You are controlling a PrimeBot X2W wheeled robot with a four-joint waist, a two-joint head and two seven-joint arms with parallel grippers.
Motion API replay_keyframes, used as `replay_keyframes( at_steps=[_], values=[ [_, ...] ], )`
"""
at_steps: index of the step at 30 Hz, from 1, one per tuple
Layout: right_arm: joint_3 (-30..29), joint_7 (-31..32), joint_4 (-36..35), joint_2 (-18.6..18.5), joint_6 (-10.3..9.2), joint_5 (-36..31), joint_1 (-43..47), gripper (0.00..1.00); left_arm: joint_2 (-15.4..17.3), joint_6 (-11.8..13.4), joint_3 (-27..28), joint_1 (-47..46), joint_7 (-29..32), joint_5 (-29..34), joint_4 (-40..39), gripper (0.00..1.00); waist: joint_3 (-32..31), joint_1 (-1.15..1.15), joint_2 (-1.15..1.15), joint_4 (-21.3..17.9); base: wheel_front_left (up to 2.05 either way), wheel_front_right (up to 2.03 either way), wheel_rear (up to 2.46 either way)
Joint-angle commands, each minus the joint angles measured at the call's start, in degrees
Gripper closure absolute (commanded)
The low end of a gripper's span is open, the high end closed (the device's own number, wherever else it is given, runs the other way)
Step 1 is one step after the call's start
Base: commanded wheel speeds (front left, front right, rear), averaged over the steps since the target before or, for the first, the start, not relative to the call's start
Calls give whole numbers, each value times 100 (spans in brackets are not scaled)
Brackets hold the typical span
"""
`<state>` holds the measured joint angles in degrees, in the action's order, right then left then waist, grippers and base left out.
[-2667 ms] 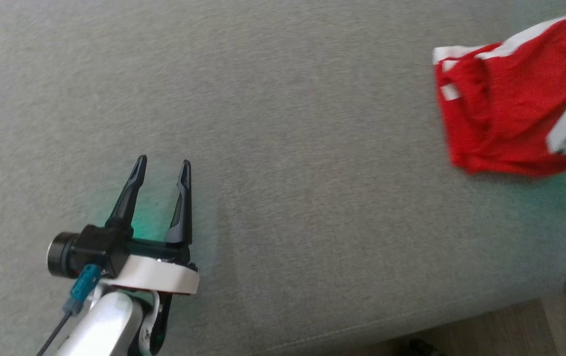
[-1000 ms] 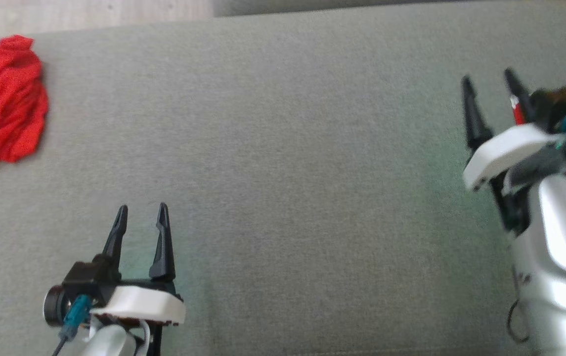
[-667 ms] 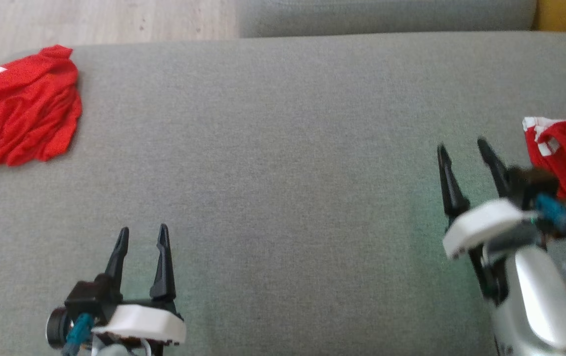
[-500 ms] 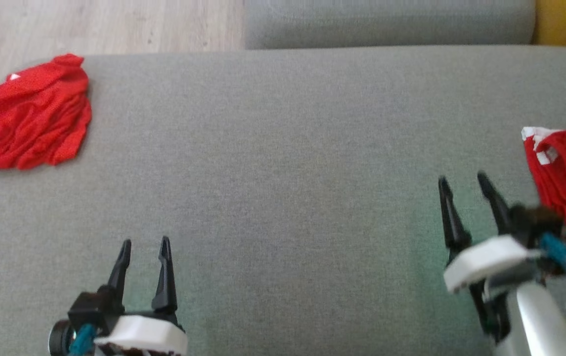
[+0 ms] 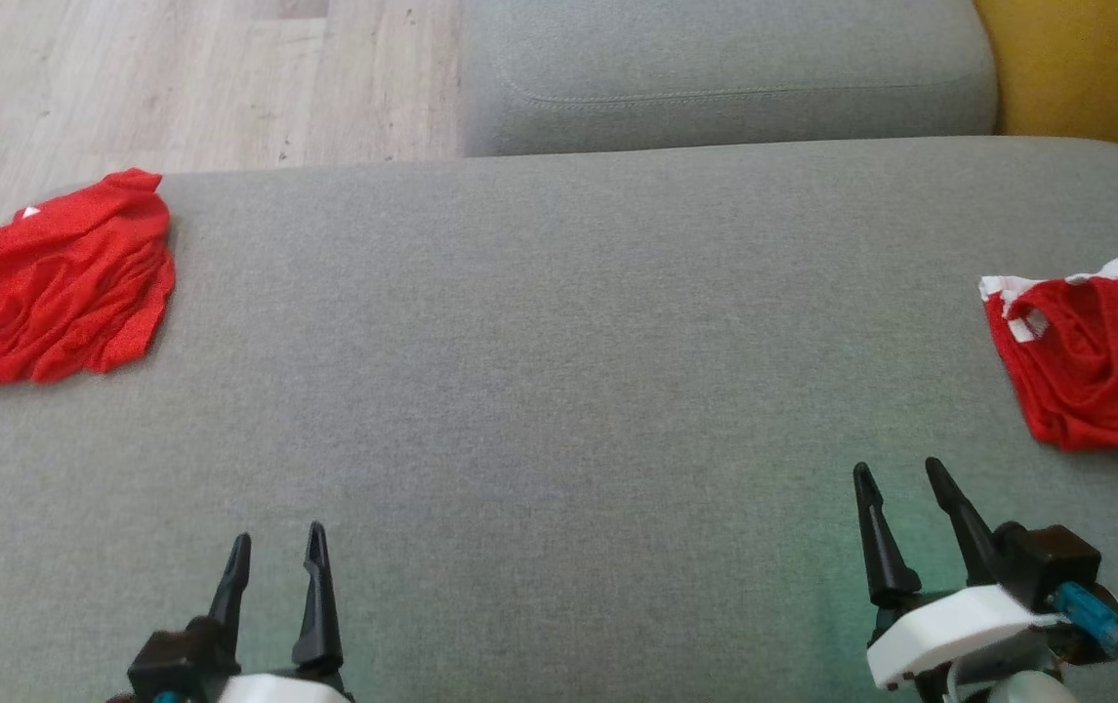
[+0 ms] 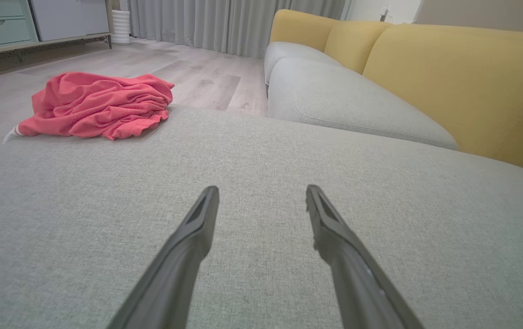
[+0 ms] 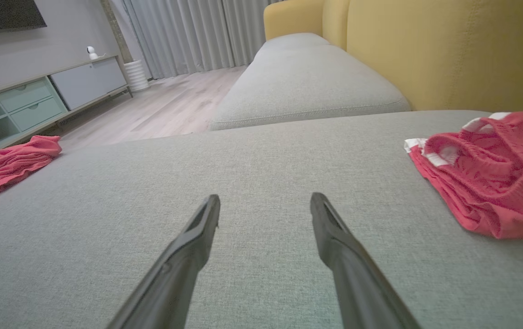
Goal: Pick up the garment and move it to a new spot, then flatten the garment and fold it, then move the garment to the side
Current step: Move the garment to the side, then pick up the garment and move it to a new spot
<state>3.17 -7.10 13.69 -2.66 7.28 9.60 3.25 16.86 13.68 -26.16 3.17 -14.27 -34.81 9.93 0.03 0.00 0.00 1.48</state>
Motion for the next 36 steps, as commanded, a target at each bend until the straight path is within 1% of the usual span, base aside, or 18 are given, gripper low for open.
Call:
replay_keyframes(
  at_steps=[1, 12, 19, 26, 36],
  values=[
    [132, -70, -198, -22, 21, 32, -127, 0, 31, 20, 232, -111, -66, 9, -141, 0, -12, 0, 0, -16, 0, 0, 0],
    [110, -85, -170, -22, 21, 12, -150, 0, 17, -13, 246, -104, -70, 55, -82, 0, -10, 0, 0, -55, 0, 0, 0],
    [49, -83, -161, -22, 21, 4, -165, 0, 27, -25, 216, -150, -58, 56, -63, 0, -2, 0, 0, 130, 0, 0, 0],
    [78, -101, -183, -22, 21, 8, -193, 0, 83, 6, 244, -172, -39, 58, -89, 0, 12, 0, 0, 573, 0, 0, 0],
    [145, -148, -143, -22, 21, 55, -190, 0, 173, 76, 297, -121, -12, 50, -177, 0, -15, 0, 0, 1503, 0, 0, 0]
  ],
)
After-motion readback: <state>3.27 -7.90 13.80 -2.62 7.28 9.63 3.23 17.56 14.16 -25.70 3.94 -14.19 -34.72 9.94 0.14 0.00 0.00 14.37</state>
